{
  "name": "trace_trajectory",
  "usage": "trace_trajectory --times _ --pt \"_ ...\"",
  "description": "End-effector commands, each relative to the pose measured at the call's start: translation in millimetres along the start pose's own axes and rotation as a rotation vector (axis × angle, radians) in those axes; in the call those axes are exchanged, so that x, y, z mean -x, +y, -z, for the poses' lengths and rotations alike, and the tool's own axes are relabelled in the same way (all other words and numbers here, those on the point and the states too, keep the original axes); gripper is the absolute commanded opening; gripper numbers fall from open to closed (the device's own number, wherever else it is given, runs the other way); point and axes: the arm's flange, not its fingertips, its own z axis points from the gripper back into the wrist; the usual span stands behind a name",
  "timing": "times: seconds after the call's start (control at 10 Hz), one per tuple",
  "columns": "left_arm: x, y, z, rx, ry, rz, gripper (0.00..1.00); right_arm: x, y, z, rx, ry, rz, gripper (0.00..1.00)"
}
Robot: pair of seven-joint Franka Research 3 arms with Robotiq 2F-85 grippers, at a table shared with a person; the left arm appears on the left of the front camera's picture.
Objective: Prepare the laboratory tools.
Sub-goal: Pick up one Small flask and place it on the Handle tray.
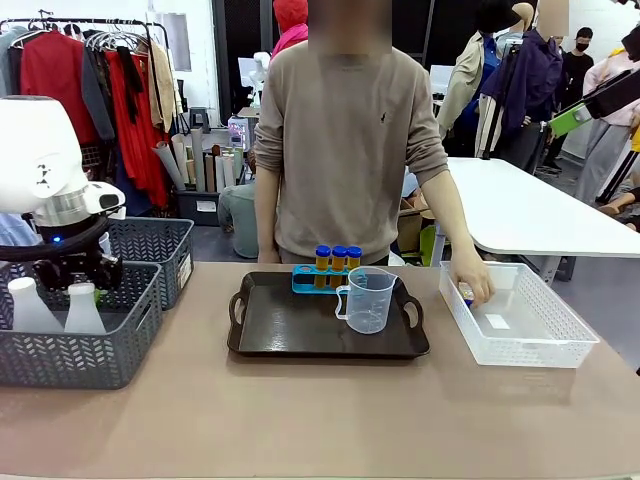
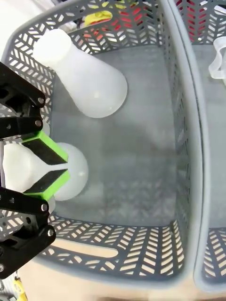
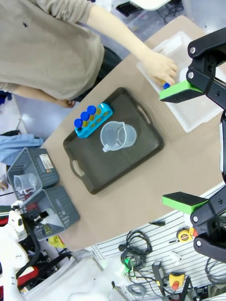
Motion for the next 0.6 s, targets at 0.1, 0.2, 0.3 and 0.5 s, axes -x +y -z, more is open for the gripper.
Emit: trace_trajectory --times 0.1,0.2,0.3,0.5 --pt "3.7 7.4 -5.5 0.008 0.026 -0.015 0.0 -1.8 0.3 0.0 -0.015 -0.027 -0.014 1.0" --pt "3.6 7.9 -8.2 0.001 0.02 -0.008 0.0 -1.8 0.3 0.0 -0.015 -0.027 -0.014 1.0" --pt "3.9 7.0 -11.2 -0.001 0.014 -0.006 0.0 -1.8 0.3 0.0 -0.015 -0.027 -0.014 1.0" --pt "4.0 5.3 -14.6 -0.008 0.014 0.01 0.2 -1.8 0.3 0.0 -0.015 -0.027 -0.014 1.0"
